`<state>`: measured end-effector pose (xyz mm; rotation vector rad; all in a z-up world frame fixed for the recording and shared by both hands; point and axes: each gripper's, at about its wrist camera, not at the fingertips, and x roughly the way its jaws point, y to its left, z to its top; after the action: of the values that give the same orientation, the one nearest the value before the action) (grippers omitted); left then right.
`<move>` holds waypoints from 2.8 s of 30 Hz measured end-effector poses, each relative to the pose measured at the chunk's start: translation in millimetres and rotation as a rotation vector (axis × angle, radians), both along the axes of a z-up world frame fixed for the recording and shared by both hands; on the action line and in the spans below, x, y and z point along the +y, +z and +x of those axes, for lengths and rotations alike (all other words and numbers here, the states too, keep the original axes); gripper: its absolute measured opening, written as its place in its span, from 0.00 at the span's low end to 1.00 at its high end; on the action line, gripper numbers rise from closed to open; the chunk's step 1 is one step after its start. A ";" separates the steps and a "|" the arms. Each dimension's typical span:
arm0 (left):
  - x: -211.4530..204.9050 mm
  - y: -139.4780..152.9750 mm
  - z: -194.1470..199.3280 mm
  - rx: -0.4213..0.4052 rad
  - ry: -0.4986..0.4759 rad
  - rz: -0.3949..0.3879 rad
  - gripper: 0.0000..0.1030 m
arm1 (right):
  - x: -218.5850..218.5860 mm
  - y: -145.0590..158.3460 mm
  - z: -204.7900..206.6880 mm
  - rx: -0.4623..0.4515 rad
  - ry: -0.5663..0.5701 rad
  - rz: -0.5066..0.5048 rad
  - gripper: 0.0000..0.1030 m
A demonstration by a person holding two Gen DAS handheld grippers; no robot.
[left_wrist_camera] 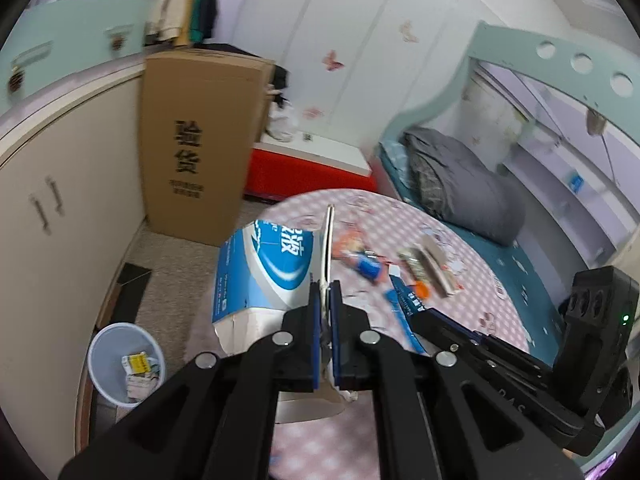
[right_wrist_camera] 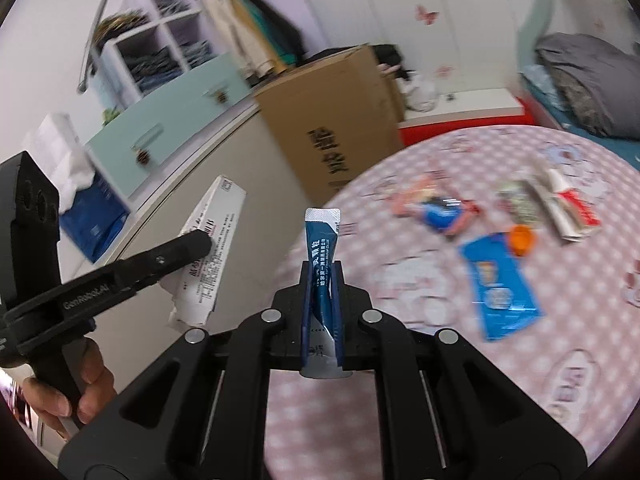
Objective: Collect trash
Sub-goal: 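Grasp the blue tube with the right tool while the left tool grasps the blue-white tissue box, then carry the blue tube and tissue box over the wastebasket with both tools, then open the right tool over the wastebasket while the left tool releases the tissue box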
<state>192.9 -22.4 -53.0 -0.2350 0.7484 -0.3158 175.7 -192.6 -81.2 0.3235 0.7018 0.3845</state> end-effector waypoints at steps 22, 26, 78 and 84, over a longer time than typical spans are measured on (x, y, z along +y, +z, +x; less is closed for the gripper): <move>278.4 -128.6 16.6 0.194 0.455 -0.028 0.04 | 300.8 -102.6 81.1 0.159 0.401 -0.109 0.09; 312.6 -153.2 20.7 0.227 0.535 0.013 0.04 | 334.0 -131.3 98.8 0.173 0.421 -0.115 0.10; 294.5 -213.5 91.6 0.268 0.572 0.228 0.71 | 293.6 -203.1 115.0 0.197 0.127 -0.118 0.64; 291.8 -209.4 84.6 0.262 0.574 0.251 0.74 | 293.9 -202.5 114.2 0.200 0.123 -0.115 0.64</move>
<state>277.5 269.5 -262.4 -0.2449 0.9337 0.3594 290.0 101.3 -283.8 0.2115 0.9392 0.4307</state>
